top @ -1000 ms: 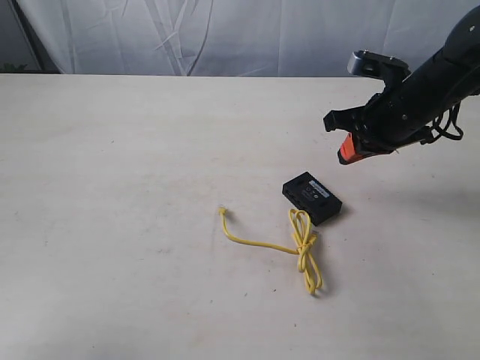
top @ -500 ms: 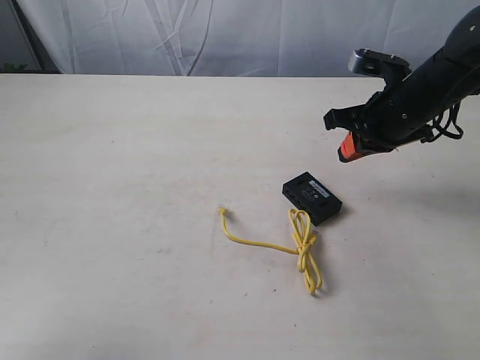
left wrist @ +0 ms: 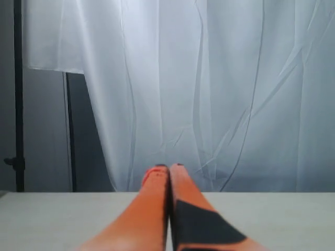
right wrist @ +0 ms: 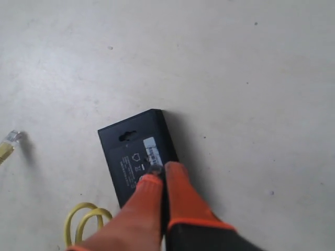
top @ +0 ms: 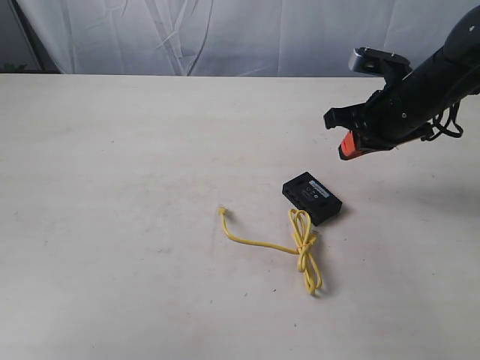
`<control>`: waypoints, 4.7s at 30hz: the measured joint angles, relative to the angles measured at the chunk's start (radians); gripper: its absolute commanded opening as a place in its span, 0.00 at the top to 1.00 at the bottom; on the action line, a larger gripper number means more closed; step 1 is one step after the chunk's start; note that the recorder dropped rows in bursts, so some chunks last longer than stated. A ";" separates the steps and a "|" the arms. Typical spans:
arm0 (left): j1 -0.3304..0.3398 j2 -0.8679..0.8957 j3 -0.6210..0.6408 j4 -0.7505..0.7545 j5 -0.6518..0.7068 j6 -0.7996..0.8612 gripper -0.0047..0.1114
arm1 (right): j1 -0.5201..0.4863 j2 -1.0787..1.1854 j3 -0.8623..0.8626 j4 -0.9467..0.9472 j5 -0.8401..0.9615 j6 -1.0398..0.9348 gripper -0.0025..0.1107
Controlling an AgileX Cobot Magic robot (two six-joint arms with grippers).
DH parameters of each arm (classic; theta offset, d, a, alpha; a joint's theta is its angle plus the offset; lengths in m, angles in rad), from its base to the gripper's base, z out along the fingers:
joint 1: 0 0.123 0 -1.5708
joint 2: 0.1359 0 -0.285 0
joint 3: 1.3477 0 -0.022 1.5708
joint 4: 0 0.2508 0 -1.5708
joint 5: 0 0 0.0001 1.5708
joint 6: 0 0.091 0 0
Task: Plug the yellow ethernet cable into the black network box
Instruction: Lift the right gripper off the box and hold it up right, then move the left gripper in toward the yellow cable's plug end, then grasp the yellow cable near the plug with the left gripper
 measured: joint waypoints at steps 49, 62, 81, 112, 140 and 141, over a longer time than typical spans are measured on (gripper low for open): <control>-0.170 0.768 -0.612 0.099 0.432 0.027 0.96 | 0.000 0.000 0.000 -0.023 -0.035 -0.002 0.98; -0.362 1.087 -0.698 -0.005 0.485 0.093 0.96 | 0.000 0.000 0.000 -0.023 -0.053 -0.004 0.98; -0.701 1.670 -1.020 -0.107 0.460 0.096 0.96 | 0.000 0.000 0.000 -0.023 -0.059 -0.004 0.98; -0.726 1.801 -1.105 -0.042 0.592 0.135 0.96 | 0.000 0.000 0.000 -0.023 -0.061 -0.004 0.98; -0.667 1.934 -1.162 -0.019 0.652 0.043 0.86 | 0.000 0.000 0.000 -0.023 -0.061 -0.004 0.98; -0.665 1.929 -1.172 -0.019 0.657 0.043 0.83 | 0.000 0.000 0.000 -0.023 -0.061 -0.004 0.98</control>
